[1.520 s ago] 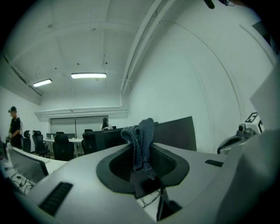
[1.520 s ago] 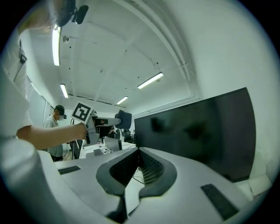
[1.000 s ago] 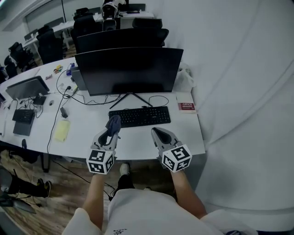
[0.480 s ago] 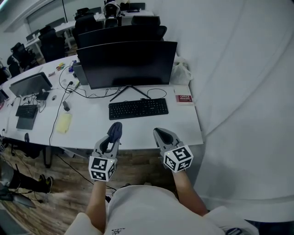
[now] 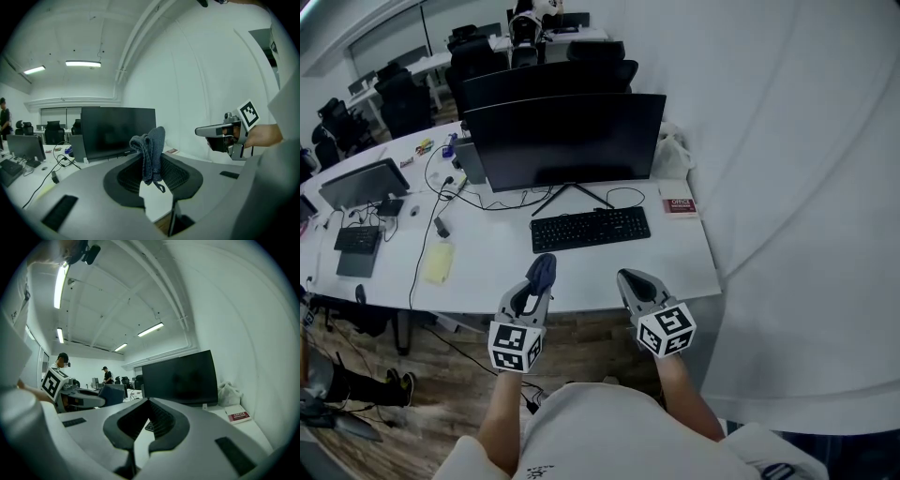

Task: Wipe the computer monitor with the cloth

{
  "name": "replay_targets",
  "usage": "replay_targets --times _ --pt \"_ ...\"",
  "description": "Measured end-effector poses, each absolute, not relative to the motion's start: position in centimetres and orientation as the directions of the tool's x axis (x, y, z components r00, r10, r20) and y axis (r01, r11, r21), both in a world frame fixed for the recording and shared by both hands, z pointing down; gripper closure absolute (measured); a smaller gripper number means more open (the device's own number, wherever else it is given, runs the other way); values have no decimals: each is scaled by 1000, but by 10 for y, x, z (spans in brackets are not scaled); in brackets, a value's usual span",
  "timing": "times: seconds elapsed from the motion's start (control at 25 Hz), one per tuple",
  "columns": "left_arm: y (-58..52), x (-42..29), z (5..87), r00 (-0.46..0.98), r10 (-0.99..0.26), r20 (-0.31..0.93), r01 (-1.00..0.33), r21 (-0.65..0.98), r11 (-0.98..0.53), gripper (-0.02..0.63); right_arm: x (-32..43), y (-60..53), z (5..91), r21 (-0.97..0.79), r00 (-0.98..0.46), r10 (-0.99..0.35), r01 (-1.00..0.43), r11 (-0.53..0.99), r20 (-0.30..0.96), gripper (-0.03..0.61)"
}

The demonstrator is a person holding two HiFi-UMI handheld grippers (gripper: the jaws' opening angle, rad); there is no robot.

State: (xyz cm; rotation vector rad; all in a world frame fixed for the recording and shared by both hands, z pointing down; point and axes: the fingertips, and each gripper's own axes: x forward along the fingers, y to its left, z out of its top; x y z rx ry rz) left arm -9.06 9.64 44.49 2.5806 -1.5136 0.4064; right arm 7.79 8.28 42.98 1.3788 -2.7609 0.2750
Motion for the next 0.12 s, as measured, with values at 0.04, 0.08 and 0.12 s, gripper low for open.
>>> replay_targets --times 0.04,0.08,0.12 --pt "96 -94 445 462 -837 293 -871 -29 -491 508 74 84 431 -140 -602 -790 -798 587 119 558" --pt "95 -98 445 461 -837 294 -872 -28 -490 508 71 85 431 -141 -601 -790 -798 586 120 558" --pt "95 -102 445 460 -838 294 -872 -27 -488 508 67 85 431 -141 -602 -790 -798 586 121 558"
